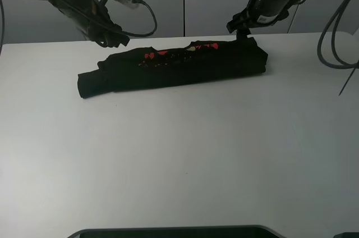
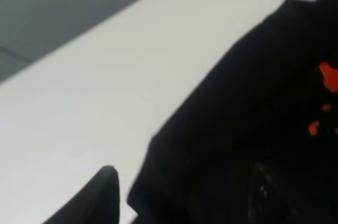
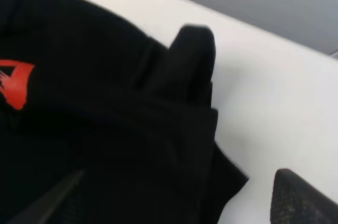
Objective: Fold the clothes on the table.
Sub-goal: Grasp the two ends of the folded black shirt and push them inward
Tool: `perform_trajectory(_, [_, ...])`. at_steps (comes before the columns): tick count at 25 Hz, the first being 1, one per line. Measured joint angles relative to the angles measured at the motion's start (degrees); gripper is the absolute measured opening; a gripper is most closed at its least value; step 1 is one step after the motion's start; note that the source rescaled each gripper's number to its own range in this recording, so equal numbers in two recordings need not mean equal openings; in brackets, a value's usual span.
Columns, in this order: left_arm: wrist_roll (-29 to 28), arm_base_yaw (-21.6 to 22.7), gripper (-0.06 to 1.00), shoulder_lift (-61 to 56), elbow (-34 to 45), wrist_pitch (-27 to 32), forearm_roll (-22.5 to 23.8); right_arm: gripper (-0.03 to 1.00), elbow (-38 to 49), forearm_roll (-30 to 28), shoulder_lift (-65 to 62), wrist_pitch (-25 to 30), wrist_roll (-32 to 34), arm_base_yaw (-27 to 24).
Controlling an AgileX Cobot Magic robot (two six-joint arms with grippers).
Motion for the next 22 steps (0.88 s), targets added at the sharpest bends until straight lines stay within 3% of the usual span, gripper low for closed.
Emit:
perform_trajectory(7, [0.00,0.00,0.70,0.00,0.00,4.23,-4.57,0.78,0.00,22.08,0.00,2.07,-19.32,-8.73])
perform_trajectory(14, [-0.03,0.00,0.70,0.00,0.00,4.99,-9.07,0.78,0.00,48.34,0.00,4.42,-41.30,-17.53])
perform_trajectory(22, [-0.12,1.70,0.70,0.00,-0.09,6.38,-14.15,0.78,0.00,54.78,0.00,5.02,-48.16,-18.75])
